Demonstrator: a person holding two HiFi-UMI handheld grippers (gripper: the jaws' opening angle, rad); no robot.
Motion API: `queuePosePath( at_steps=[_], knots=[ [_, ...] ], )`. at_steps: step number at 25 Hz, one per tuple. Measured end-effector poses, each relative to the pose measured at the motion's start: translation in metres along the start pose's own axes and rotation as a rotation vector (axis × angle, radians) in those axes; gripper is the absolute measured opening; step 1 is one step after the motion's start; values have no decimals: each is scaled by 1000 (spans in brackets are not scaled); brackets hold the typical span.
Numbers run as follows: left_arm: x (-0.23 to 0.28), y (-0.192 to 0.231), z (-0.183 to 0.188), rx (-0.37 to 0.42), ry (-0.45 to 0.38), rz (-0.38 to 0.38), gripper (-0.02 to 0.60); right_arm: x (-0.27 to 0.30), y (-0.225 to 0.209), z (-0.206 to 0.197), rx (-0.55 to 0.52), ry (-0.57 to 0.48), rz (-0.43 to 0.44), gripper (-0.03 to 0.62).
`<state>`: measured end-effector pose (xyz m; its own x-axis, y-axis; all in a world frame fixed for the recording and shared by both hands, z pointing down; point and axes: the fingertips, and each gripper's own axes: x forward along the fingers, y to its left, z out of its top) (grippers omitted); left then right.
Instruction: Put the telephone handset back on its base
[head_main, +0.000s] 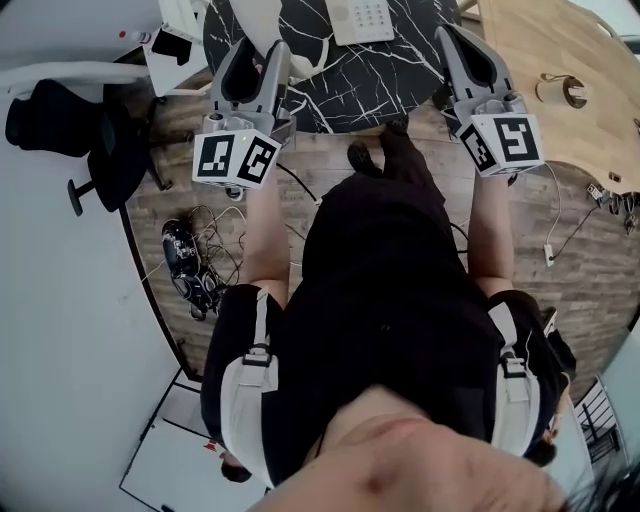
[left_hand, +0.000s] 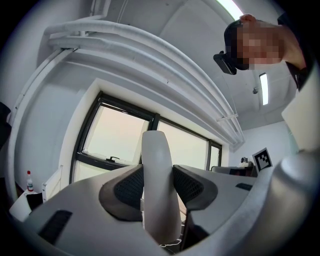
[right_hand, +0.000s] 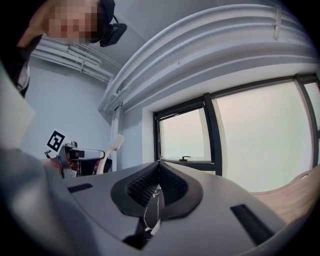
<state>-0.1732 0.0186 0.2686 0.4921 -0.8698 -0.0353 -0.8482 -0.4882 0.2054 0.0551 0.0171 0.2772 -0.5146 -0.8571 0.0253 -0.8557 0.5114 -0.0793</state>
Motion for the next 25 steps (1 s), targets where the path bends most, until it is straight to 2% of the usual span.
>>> queuePosePath(
  at_steps=[12,25],
  knots=[
    [38,5,-19,-19,54,34,196,38,-24,-2,10,16,69,29],
    [79,16,-61,-62,145,92,195,69,-52,-19,42,75,119,29]
  ],
)
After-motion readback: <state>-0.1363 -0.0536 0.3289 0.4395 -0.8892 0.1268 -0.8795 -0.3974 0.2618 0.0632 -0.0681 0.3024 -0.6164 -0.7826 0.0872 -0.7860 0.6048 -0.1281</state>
